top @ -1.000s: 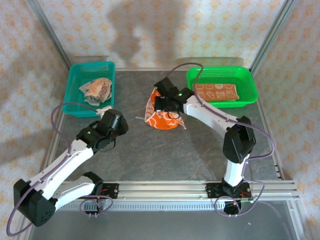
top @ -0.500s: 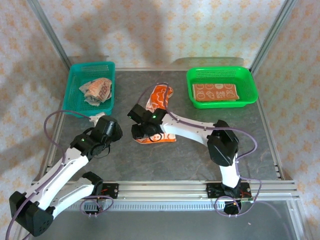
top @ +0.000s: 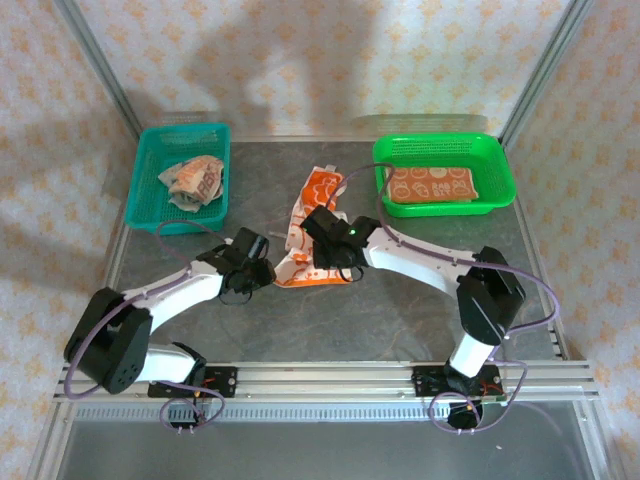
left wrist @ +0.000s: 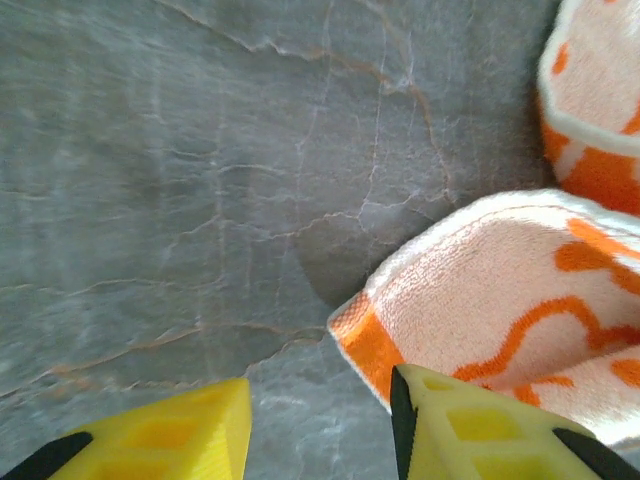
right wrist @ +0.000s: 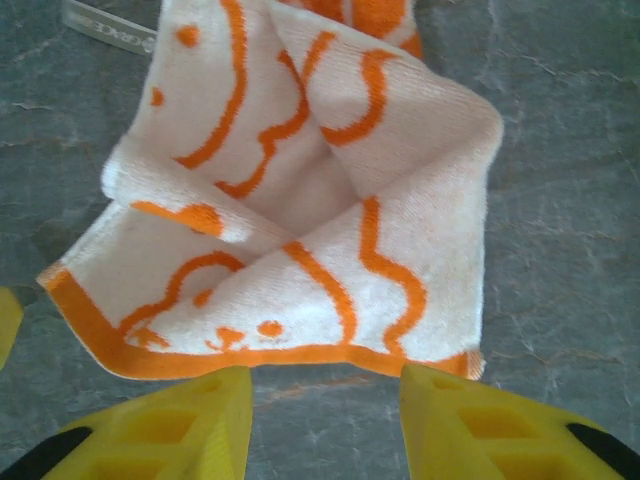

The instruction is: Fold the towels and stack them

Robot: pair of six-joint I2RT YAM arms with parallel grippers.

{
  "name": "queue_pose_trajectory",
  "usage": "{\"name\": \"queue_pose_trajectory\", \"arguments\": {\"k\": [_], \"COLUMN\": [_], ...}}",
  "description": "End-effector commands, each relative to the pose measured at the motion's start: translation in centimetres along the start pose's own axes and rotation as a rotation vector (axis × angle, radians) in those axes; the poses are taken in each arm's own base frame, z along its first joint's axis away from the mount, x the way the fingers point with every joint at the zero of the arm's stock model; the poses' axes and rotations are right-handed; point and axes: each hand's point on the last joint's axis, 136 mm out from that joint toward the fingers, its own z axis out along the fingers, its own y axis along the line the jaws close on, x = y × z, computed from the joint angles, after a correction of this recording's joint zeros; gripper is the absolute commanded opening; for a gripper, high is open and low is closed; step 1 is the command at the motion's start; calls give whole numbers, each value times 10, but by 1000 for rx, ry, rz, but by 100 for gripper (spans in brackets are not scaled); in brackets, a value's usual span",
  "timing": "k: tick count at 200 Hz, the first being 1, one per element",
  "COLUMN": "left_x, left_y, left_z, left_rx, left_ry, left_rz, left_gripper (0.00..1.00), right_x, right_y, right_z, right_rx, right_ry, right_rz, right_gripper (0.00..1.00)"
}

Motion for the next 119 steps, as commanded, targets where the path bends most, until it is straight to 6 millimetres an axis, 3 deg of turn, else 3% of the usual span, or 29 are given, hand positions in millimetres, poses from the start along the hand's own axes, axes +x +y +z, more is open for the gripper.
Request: {"name": "queue_pose_trajectory", "arguments": {"k": [1, 40, 67, 84, 100, 119], "left_x": [-17, -13, -11, -10, -10, -9], "left_y": [-25, -23, -20, -16, -11, -4], "left_z": [4, 23, 32, 35, 32, 26], "left_rx": [66, 36, 14, -4, -8, -20], "left_ry": [-24, 8, 17, 12, -5, -17], "left_rz": [-3, 6, 6, 5, -5, -19], "left_gripper": [40, 40, 36, 25, 7, 0], "right_x": [-5, -2, 5, 11, 17, 26], "right_y": [-15, -32, -41, -43, -44, -45], "right_z": [-12, -17, -10, -2, 9, 23], "right_rx": [41, 71, 90, 92, 95, 111], "right_ry": [-69, -97, -84, -63, -36, 2], "right_rz": [46, 80, 97, 102, 96, 89], "right_gripper": [43, 44, 44, 43, 41, 35]}}
